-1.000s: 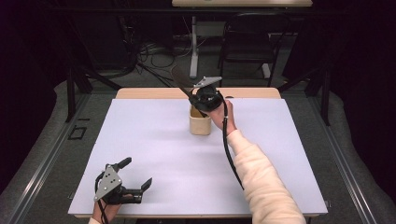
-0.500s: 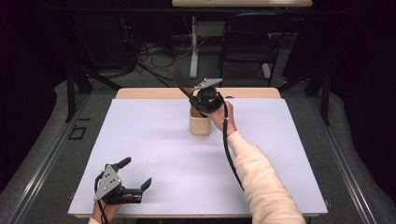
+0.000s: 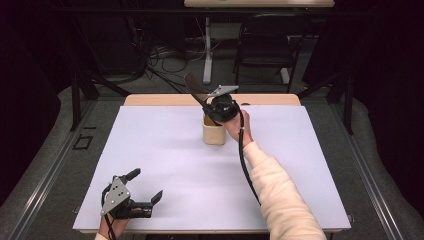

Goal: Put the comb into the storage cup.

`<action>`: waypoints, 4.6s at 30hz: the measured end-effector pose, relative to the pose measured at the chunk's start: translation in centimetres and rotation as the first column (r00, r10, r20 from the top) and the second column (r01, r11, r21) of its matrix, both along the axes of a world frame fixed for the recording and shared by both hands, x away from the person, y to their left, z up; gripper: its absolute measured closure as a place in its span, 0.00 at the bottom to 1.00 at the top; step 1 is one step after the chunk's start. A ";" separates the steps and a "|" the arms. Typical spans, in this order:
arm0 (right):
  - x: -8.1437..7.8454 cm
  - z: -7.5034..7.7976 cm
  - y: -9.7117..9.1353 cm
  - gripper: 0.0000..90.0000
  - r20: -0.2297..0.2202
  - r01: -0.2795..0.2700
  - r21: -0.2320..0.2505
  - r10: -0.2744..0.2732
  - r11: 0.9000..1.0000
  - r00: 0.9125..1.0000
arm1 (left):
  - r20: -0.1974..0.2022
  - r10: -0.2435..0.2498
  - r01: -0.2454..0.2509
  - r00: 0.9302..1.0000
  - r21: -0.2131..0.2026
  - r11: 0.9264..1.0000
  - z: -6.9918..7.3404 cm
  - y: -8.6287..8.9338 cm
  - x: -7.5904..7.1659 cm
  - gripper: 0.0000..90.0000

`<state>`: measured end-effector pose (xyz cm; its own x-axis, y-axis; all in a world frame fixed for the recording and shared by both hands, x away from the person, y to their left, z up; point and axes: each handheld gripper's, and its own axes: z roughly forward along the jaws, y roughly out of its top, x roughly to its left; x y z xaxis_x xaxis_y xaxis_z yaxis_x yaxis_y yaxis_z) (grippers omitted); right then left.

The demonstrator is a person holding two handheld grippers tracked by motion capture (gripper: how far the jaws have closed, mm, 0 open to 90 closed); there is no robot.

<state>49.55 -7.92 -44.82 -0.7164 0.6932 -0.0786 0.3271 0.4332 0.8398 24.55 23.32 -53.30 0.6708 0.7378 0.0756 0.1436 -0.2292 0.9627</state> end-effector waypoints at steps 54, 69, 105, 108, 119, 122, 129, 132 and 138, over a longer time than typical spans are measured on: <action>-1.2 -0.9 -1.4 0.48 -0.075 0.018 -0.051 -0.022 0.999 0.997 | -0.001 -0.004 0.004 1.000 0.005 1.000 0.0 -0.1 0.0 0.00; -2.6 0.0 -3.0 0.19 -0.127 -0.036 -0.041 0.030 0.999 0.991 | -0.003 -0.002 0.002 1.000 0.003 1.000 -0.1 0.0 0.0 0.00; -7.5 0.6 -7.1 0.00 -0.113 -0.103 -0.026 0.099 0.994 0.989 | -0.007 -0.006 0.006 1.000 0.016 1.000 -0.1 -0.2 0.0 0.00; -7.9 0.5 -7.4 0.00 -0.113 -0.105 -0.030 0.101 0.994 0.989 | -0.007 -0.007 0.008 1.000 0.016 1.000 -0.1 -0.2 -0.1 0.00; -9.8 -0.1 -8.7 0.00 -0.116 -0.107 -0.045 0.101 0.993 0.988 | -0.010 -0.009 0.009 1.000 0.017 1.000 -0.1 -0.2 -0.1 0.00; -10.3 -0.2 -9.2 0.00 -0.115 -0.105 -0.048 0.099 0.993 0.988 | -0.010 -0.009 0.009 1.000 0.018 1.000 -0.1 -0.2 -0.1 0.00; -11.2 -1.0 -10.1 0.00 -0.124 -0.095 -0.077 0.085 0.993 0.989 | -0.010 -0.010 0.010 1.000 0.017 1.000 -0.1 -0.2 -0.1 0.00; -11.5 -1.4 -10.4 0.00 -0.132 -0.092 -0.085 0.080 0.992 0.988 | -0.009 -0.011 0.011 1.000 0.020 1.000 -0.1 -0.2 -0.1 0.00; -12.4 -2.1 -11.0 0.00 -0.127 -0.091 -0.105 0.077 0.990 0.989 | -0.011 -0.008 0.009 1.000 0.016 1.000 -0.1 -0.2 -0.1 0.00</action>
<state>37.19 -18.88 -46.89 -0.7806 0.6222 -0.0595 0.3829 0.5512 0.7413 24.45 23.15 -53.40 0.6780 0.7307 0.0801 0.1524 -0.2463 0.9571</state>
